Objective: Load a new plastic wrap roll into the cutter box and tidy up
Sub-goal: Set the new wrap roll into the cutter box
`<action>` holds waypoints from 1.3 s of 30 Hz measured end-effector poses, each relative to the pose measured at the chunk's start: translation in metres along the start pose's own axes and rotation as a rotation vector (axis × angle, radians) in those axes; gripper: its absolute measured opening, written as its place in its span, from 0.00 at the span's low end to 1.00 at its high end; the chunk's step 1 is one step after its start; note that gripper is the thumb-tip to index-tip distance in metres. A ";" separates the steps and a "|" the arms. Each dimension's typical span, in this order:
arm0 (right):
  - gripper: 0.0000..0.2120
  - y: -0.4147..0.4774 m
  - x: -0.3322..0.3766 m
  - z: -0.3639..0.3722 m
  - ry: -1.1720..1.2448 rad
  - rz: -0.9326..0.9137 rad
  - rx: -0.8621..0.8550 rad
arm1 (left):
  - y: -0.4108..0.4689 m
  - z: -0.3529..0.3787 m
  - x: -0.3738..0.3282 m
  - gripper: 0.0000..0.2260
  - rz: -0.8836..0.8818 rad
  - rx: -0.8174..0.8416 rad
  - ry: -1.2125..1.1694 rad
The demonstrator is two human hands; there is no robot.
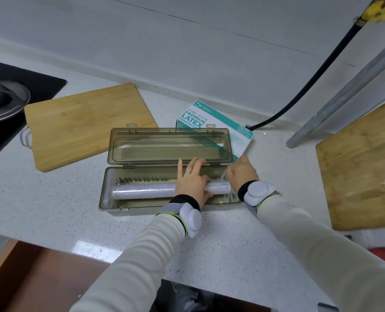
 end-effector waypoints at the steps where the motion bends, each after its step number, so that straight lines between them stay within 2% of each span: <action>1: 0.15 -0.001 0.000 -0.001 0.003 -0.002 -0.007 | 0.000 -0.001 0.000 0.13 -0.002 0.003 -0.006; 8: 0.13 -0.007 0.000 -0.001 -0.070 -0.037 -0.015 | -0.001 -0.002 -0.001 0.13 0.015 0.010 -0.012; 11: 0.06 -0.018 0.006 0.010 -0.150 -0.049 0.132 | -0.002 -0.003 0.000 0.12 0.014 -0.014 -0.025; 12: 0.05 -0.018 0.010 0.006 -0.265 -0.085 0.125 | -0.002 -0.003 0.000 0.11 0.012 -0.022 -0.028; 14: 0.10 -0.016 0.019 0.001 -0.346 -0.188 0.086 | -0.003 -0.004 0.000 0.11 0.006 -0.031 -0.033; 15: 0.10 -0.017 0.017 0.005 -0.260 -0.176 0.100 | -0.003 -0.004 0.000 0.11 0.004 -0.034 -0.035; 16: 0.09 -0.018 0.016 0.009 -0.275 -0.170 0.133 | -0.002 -0.005 0.000 0.11 0.003 -0.037 -0.033; 18: 0.06 -0.023 0.020 0.009 -0.324 -0.219 0.077 | -0.003 -0.005 0.000 0.11 0.004 -0.044 -0.025; 20: 0.06 -0.029 0.019 0.002 -0.235 -0.127 0.116 | -0.004 -0.005 -0.001 0.11 0.011 -0.051 -0.016; 22: 0.03 -0.029 0.023 -0.011 -0.085 -0.145 0.000 | -0.005 -0.006 -0.001 0.11 0.018 -0.055 -0.015; 23: 0.07 -0.025 0.016 -0.017 0.000 -0.071 -0.022 | -0.004 -0.006 -0.001 0.11 0.023 -0.058 -0.016; 24: 0.11 -0.022 0.011 -0.020 -0.018 -0.068 -0.100 | -0.003 -0.007 -0.002 0.11 0.028 -0.061 -0.015; 26: 0.14 -0.018 0.005 -0.012 -0.053 -0.070 -0.089 | -0.003 -0.006 -0.002 0.11 0.039 -0.058 -0.016; 34: 0.14 -0.022 -0.008 -0.009 0.086 0.115 -0.148 | -0.005 -0.006 0.001 0.12 0.032 -0.086 -0.039; 39: 0.13 -0.022 -0.008 -0.012 0.050 0.164 -0.177 | -0.005 -0.005 0.002 0.14 0.034 -0.076 -0.041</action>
Point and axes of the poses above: each hand's wrist, its own y-axis towards the middle knuckle, its own z-axis out of the palm, x = y × z, the point moved 10 cm from there along y, towards the middle knuckle, and after that the axes turned 5 degrees about -z, right-handed, at the moved point
